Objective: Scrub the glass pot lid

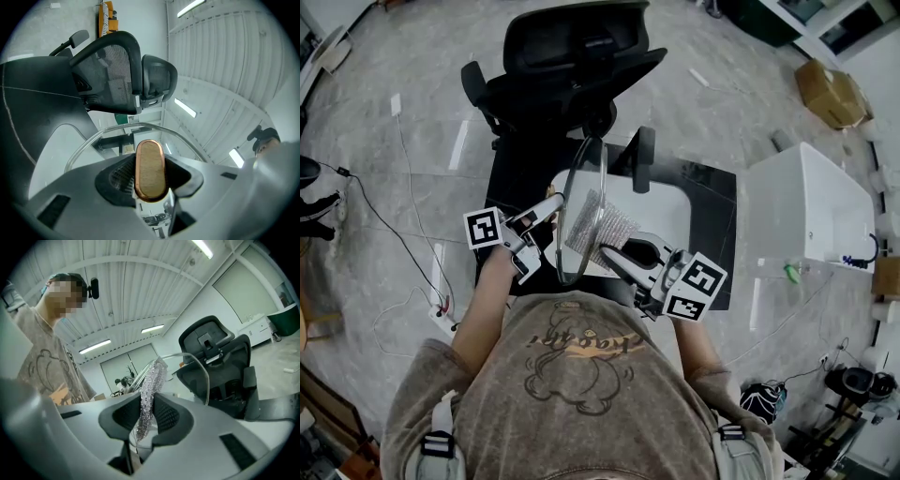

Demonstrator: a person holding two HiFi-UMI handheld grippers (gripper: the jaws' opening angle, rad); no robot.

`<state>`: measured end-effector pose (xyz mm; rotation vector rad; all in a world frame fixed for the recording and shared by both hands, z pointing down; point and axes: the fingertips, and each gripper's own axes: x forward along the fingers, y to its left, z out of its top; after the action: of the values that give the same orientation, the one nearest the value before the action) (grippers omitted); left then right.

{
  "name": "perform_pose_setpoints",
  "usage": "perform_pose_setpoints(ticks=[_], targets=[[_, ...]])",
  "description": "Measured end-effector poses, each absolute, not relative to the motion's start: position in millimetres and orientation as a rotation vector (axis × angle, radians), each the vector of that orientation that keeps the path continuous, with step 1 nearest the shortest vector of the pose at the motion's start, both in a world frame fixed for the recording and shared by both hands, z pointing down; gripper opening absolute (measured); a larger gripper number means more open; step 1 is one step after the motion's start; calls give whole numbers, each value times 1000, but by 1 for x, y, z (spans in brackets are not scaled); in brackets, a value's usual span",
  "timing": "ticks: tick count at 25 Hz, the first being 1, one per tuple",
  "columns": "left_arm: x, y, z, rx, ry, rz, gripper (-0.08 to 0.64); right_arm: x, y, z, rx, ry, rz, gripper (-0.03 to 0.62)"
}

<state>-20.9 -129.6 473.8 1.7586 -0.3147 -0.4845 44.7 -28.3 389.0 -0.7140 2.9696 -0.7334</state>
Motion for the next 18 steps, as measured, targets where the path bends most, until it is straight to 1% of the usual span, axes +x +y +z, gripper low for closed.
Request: perform_pose_setpoints(ticks=[3,8,18], targets=[[-18,-127,472,1763,-295,-477,178,55,-45,375,-757,2936,-698,83],[-11,-123,465,1786,-236,-470,178,63,-71,379,-824,2923,-661,83],[-3,-116,456,1789,-152,-460,178,72,-128,429,-1013,2946,-675,82]])
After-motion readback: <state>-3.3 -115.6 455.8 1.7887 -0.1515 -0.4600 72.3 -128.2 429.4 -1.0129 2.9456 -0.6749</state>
